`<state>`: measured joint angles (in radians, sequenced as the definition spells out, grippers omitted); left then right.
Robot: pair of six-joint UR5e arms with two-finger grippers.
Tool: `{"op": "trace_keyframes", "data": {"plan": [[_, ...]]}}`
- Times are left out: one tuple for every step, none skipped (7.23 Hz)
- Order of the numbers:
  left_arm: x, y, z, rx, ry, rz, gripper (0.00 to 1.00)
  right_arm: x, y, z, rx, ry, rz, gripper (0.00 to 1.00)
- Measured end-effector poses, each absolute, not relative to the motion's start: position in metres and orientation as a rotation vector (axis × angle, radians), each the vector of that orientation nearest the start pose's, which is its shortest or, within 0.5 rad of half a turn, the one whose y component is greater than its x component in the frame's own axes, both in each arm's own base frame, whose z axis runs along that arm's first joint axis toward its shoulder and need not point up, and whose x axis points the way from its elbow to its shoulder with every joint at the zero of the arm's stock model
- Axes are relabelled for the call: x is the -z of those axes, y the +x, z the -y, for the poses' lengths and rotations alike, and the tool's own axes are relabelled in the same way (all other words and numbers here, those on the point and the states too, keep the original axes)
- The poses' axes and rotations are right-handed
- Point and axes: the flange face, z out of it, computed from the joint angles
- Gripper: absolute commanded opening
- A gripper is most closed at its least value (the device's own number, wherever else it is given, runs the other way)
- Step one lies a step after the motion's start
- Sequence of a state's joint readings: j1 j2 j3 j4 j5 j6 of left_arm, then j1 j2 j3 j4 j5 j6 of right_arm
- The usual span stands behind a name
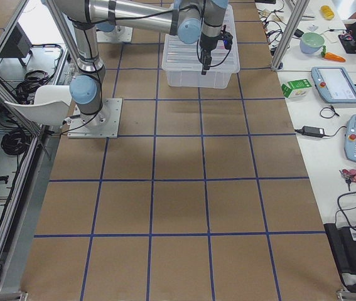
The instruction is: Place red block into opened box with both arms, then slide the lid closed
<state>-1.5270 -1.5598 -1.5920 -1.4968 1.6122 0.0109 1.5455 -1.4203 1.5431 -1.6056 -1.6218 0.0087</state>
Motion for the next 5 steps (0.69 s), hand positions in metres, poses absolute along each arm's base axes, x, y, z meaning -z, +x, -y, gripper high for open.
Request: {"op": "trace_keyframes", "data": {"plan": [[-0.492, -0.107, 0.499, 0.103, -0.055, -3.098, 1.0, -0.448, 0.117, 0.529, -0.144, 0.109, -3.163, 1.0], [-0.495, -0.107, 0.499, 0.11, -0.055, -3.101, 1.0, -0.467, 0.118, 0.511, -0.142, 0.14, -3.145, 1.0], [-0.496, -0.108, 0.5, 0.113, -0.055, -3.102, 1.0, -0.484, 0.119, 0.495, -0.13, 0.151, -3.139, 1.0], [-0.495, -0.108, 0.5, 0.113, -0.055, -3.103, 1.0, -0.495, 0.12, 0.483, -0.114, 0.153, -3.138, 1.0], [-0.495, -0.108, 0.5, 0.112, -0.055, -3.103, 1.0, -0.5, 0.121, 0.478, -0.109, 0.153, -3.138, 1.0]]}}
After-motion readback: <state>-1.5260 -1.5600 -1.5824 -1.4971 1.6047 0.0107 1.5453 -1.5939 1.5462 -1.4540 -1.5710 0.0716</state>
